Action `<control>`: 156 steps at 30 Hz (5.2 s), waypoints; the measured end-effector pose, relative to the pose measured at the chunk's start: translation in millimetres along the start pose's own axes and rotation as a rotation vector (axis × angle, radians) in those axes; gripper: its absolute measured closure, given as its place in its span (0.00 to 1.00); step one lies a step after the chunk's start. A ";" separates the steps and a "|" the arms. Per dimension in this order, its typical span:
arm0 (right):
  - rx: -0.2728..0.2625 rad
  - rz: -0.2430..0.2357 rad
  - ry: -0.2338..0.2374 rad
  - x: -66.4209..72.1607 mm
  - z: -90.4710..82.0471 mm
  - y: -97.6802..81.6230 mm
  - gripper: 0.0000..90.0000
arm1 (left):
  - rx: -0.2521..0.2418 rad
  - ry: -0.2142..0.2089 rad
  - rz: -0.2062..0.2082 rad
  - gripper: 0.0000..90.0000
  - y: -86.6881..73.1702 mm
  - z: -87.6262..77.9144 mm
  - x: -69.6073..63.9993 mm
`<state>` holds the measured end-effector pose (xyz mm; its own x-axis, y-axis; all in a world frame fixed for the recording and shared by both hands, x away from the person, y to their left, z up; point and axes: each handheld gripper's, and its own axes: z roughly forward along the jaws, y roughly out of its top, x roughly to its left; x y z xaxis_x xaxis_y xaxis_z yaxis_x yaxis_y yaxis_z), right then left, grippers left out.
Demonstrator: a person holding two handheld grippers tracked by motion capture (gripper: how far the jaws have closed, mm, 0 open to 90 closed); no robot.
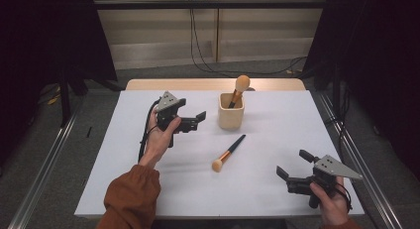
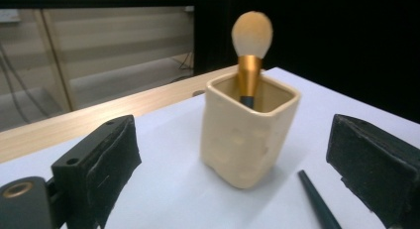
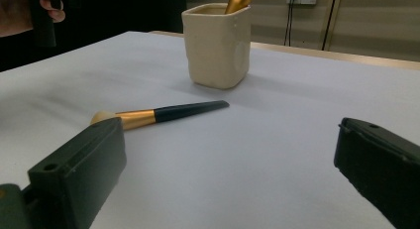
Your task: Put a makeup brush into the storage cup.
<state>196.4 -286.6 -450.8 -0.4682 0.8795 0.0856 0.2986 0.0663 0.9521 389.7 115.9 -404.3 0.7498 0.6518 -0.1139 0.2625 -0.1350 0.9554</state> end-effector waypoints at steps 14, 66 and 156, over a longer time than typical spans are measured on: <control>0.000 0.003 -0.004 -0.2 1.4 0.2 0.00 | -0.001 0.083 0.031 0.07 -8.0 -44.6 4.6; -0.010 0.001 -0.044 -3.0 4.2 0.1 0.00 | -0.035 0.210 0.045 0.05 -79.1 -167.7 -8.0; 0.223 -0.088 0.156 -7.4 137.8 71.3 0.01 | -0.038 0.214 0.017 0.04 -83.1 -180.3 -10.6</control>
<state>335.8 -223.5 -424.0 -0.6178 0.7835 0.0667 0.4185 0.2558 0.8714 250.5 254.8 -433.4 0.6067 0.7938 -0.0411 0.2245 -0.1215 0.9669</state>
